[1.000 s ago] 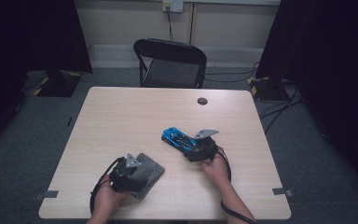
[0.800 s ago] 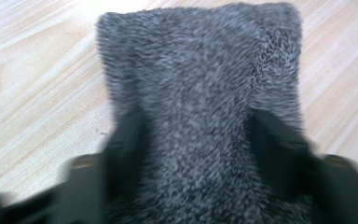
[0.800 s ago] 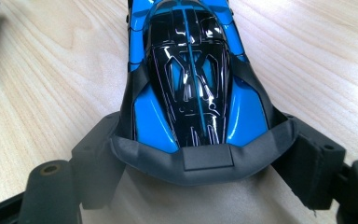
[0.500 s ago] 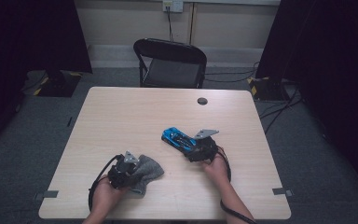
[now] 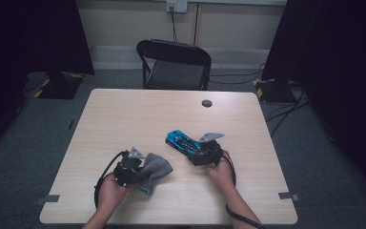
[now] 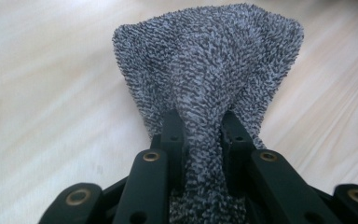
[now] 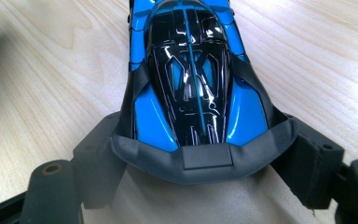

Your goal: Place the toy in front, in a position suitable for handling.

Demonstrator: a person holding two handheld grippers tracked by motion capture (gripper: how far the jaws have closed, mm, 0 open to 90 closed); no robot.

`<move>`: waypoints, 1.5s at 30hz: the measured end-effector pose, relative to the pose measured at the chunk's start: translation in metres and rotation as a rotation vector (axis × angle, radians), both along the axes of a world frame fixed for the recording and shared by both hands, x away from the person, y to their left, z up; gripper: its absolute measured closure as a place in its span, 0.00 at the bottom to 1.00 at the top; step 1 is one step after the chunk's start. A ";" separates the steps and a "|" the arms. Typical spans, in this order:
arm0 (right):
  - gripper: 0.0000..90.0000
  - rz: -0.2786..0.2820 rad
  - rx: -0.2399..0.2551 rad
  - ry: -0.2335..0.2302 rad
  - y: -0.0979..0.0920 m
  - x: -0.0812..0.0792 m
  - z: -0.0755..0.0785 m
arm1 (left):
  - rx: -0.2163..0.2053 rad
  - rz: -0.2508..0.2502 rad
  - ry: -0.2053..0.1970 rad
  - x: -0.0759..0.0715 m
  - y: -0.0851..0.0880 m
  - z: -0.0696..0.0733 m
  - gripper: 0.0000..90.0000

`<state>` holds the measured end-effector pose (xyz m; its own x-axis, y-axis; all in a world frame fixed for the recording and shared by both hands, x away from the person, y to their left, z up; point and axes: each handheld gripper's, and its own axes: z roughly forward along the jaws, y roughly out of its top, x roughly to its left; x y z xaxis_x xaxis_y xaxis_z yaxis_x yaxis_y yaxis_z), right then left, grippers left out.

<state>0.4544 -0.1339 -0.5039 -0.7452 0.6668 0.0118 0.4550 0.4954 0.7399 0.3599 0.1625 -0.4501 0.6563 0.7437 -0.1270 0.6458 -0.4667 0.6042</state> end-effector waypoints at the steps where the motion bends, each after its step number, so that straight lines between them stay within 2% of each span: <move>1: 0.27 0.000 0.000 0.000 0.000 0.000 0.000 | -0.005 -0.002 -0.011 0.003 -0.002 0.003 0.84; 4: 0.27 0.001 0.000 -0.001 0.000 0.000 0.000 | -0.014 0.003 -0.037 0.016 -0.013 0.015 0.84; 5: 0.27 0.001 0.000 -0.001 0.000 0.000 0.000 | -0.014 0.003 -0.037 0.016 -0.013 0.015 0.84; 6: 0.27 0.001 0.000 -0.001 0.000 0.000 0.000 | -0.010 0.001 -0.048 0.024 -0.018 0.020 0.84; 8: 0.27 0.001 0.000 -0.001 0.000 0.000 0.000 | -0.012 0.008 -0.046 0.032 -0.023 0.024 0.84; 16: 0.27 0.001 0.000 -0.001 0.000 0.000 0.000 | 0.001 -0.008 -0.057 0.051 -0.046 0.025 0.84; 20: 0.27 0.001 0.000 -0.001 0.000 0.000 0.000 | -0.010 -0.009 -0.057 0.055 -0.053 0.023 0.84; 28: 0.27 0.002 0.000 -0.001 0.000 0.000 0.000 | -0.004 -0.004 -0.056 0.062 -0.055 0.024 0.84; 31: 0.27 0.001 0.000 -0.001 0.000 0.000 0.000 | -0.014 -0.001 -0.061 0.066 -0.057 0.025 0.84; 32: 0.27 0.001 0.000 -0.001 0.000 0.000 0.000 | -0.005 -0.006 -0.067 0.068 -0.059 0.026 0.84; 34: 0.27 0.001 0.000 -0.001 0.000 0.000 0.000 | -0.014 -0.005 -0.064 0.069 -0.061 0.026 0.84; 40: 0.27 0.001 0.000 -0.001 0.000 0.000 0.000 | -0.009 -0.013 -0.058 0.072 -0.067 0.025 0.84; 45: 0.27 0.001 0.000 -0.001 0.000 0.000 0.000 | -0.003 -0.008 -0.062 0.075 -0.067 0.025 0.84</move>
<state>0.4544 -0.1339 -0.5040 -0.7458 0.6660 0.0110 0.4539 0.4960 0.7402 0.4349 0.0958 -0.4247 0.6690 0.7380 -0.0878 0.6031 -0.4700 0.6445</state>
